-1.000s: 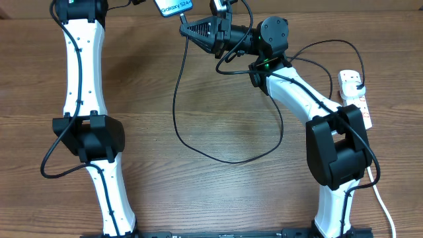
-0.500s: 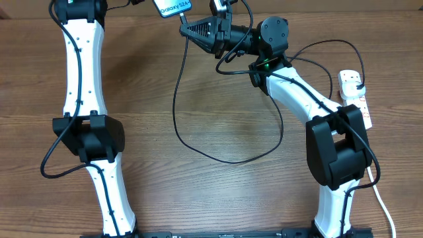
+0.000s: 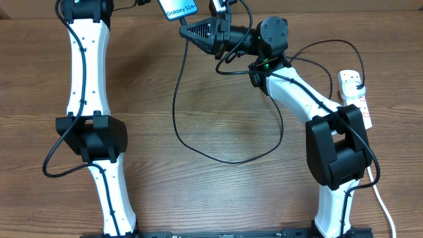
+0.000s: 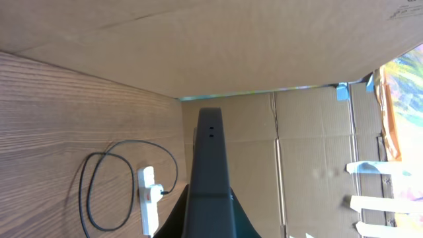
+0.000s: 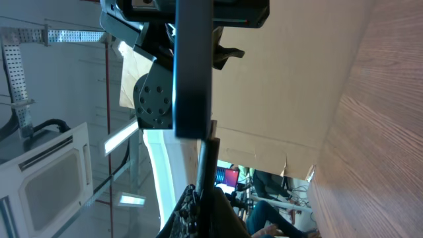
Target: Plug charger to phone and switch on socket
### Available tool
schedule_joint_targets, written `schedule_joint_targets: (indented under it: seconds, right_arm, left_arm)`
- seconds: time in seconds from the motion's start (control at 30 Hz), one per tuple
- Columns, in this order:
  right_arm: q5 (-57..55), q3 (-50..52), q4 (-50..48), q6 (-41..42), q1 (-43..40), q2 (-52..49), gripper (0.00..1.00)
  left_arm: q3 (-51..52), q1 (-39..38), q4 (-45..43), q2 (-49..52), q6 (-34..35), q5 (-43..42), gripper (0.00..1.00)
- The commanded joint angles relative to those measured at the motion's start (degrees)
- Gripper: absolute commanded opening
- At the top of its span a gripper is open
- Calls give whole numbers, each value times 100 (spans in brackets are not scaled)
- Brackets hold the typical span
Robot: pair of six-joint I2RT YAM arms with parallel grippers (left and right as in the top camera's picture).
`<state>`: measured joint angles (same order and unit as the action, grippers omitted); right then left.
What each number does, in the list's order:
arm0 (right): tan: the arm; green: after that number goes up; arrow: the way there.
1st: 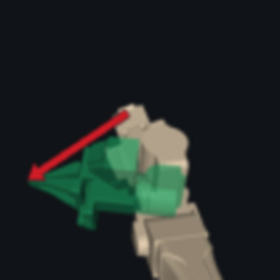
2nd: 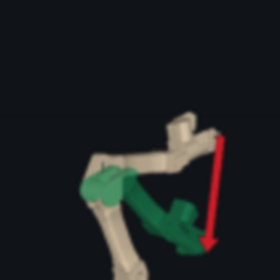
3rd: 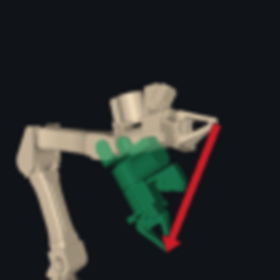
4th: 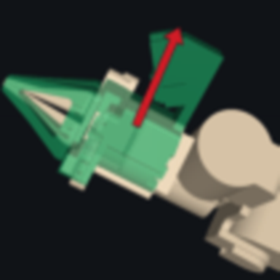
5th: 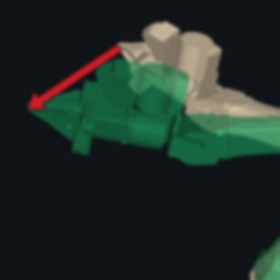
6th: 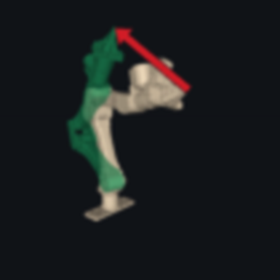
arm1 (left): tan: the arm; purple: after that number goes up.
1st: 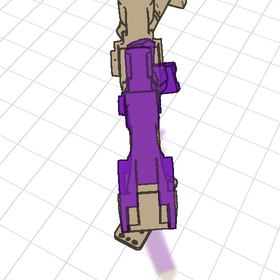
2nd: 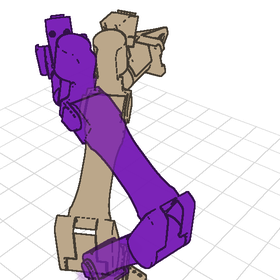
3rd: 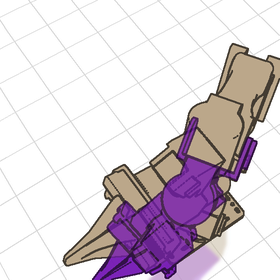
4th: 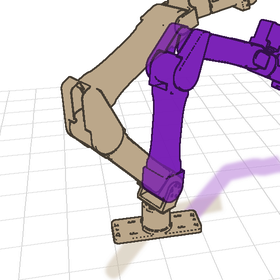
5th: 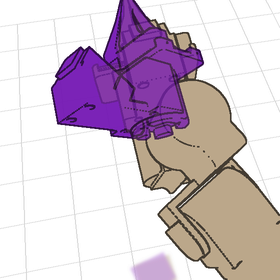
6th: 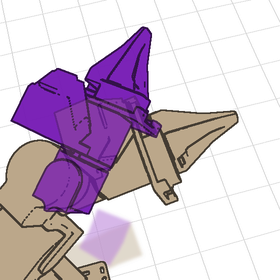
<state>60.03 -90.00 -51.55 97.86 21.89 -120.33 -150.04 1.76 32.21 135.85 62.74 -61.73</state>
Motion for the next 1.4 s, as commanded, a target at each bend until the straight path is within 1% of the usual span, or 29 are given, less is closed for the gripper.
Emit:
schedule_joint_targets:
  seconds: [0.0, 0.67, 0.93, 1.23, 1.37]
  right_arm:
    - [-81, -83, -66, -44, 26, 74, 4]
    - [-42, -83, -66, -57, 26, 74, 4]
    - [-42, -83, -66, -57, 26, 74, 4]
    - [-44, -83, -66, -57, 26, 74, 4]
    - [-44, -83, -66, -57, 26, 74, 4]
  left_arm:
    - [-96, 122, 11, -203, -212, 61, 4]
    - [-96, 39, 15, -203, -181, -44, 4]
    - [-96, 66, 15, -203, 74, 26, 4]
    - [-96, 94, 17, -203, 79, 83, 4]
    - [-96, 94, 20, -203, 181, 79, 4]
